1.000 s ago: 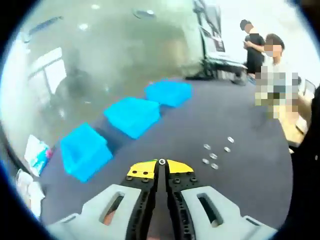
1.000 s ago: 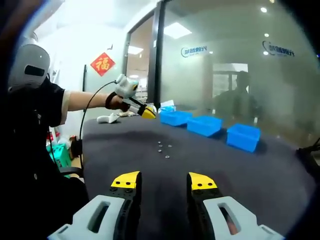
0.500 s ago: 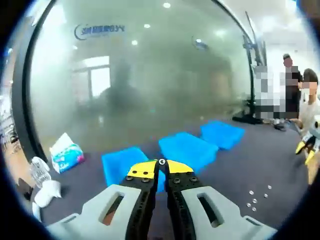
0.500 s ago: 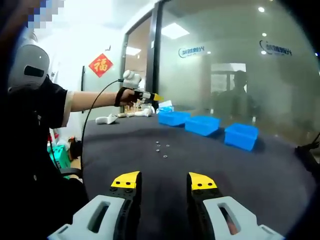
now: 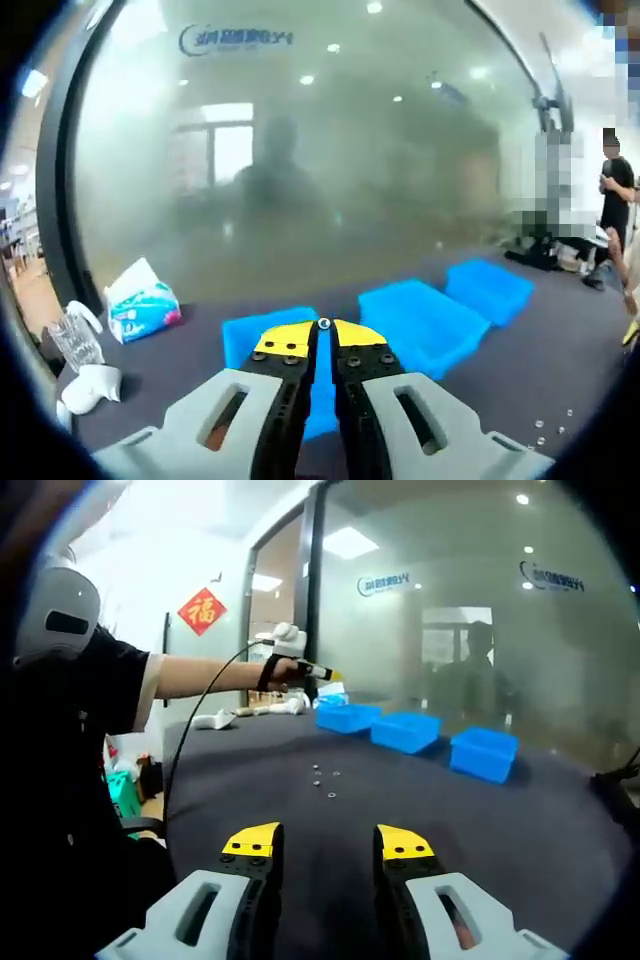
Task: Sort the screws, nuts, and washers into the corresponding bins
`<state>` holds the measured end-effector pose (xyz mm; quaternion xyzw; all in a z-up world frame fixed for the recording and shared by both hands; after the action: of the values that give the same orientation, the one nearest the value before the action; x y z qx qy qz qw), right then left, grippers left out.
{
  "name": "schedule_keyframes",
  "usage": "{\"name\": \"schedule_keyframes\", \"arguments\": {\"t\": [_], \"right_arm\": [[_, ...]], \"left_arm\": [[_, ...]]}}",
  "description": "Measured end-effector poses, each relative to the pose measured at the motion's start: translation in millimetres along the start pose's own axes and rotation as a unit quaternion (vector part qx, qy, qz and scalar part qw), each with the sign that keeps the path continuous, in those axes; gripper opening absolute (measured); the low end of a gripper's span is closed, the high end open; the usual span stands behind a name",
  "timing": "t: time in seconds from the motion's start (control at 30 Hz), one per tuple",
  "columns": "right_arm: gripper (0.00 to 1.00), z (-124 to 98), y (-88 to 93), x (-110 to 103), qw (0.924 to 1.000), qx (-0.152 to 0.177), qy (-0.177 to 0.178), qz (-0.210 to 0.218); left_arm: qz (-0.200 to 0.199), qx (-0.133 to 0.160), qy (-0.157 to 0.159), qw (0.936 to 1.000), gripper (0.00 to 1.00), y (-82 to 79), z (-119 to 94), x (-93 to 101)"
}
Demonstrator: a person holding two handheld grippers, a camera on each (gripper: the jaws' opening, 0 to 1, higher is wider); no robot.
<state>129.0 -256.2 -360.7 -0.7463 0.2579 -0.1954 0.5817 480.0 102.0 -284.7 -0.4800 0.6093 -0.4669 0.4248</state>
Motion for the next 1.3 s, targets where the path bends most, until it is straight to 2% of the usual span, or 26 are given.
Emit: {"name": "schedule_keyframes", "arguments": {"t": [0.23, 0.5, 0.53, 0.63, 0.73, 0.9, 1.0, 1.17, 1.3], "right_arm": [[0.32, -3, -2.2, -1, 1.0, -0.003, 0.004, -0.002], [0.32, -4, -3.4, -3, 1.0, -0.004, 0.007, -0.003], [0.32, -4, -3.1, -3, 1.0, -0.004, 0.007, -0.003], [0.32, -4, -3.1, -4, 1.0, -0.004, 0.007, -0.003], [0.32, -5, -4.4, -4, 1.0, 0.0, 0.006, -0.002], [0.32, -4, -3.9, -3, 1.0, 0.0, 0.006, -0.003], [0.32, -4, -4.3, -2, 1.0, 0.001, 0.005, -0.004], [0.32, -3, -5.3, -2, 1.0, 0.002, 0.003, -0.007], [0.32, -3, -5.7, -1, 1.0, 0.005, 0.003, -0.007]], "left_arm": [[0.011, -0.034, -0.015, 0.9993, 0.05, 7.4, 26, -10.2], [0.019, -0.054, -0.008, 0.9983, 0.06, 18.3, 37, -5.9], [0.023, -0.055, -0.011, 0.9981, 0.09, 18.7, 38, -6.0], [0.023, -0.047, -0.017, 0.9985, 0.26, 17.1, 38, -8.1], [0.026, -0.048, -0.017, 0.9984, 0.28, 17.1, 37, -9.8], [0.006, -0.045, -0.015, 0.9988, 0.36, 16.8, 30, -12.4], [0.01, -0.044, -0.009, 0.9989, 0.37, 18.5, 24, -11.1], [0.007, -0.031, 0.031, 0.999, 0.36, 19.2, -1, -1.6], [0.001, -0.018, 0.058, 0.9982, 0.37, 19.9, -29, 6.0]]}}
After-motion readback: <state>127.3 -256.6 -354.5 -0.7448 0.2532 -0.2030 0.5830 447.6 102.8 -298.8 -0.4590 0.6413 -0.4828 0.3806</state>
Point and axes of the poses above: the point that each gripper's makers call its tool centre point, and the gripper's own axes: z roughly forward along the fingers, x roughly to its right, y roughly out of its underside, the point moved 8 cm from there along -z, roughly backward along the fingers, and after that the axes turned 14 degrees about -y, right-handed, at the moved point
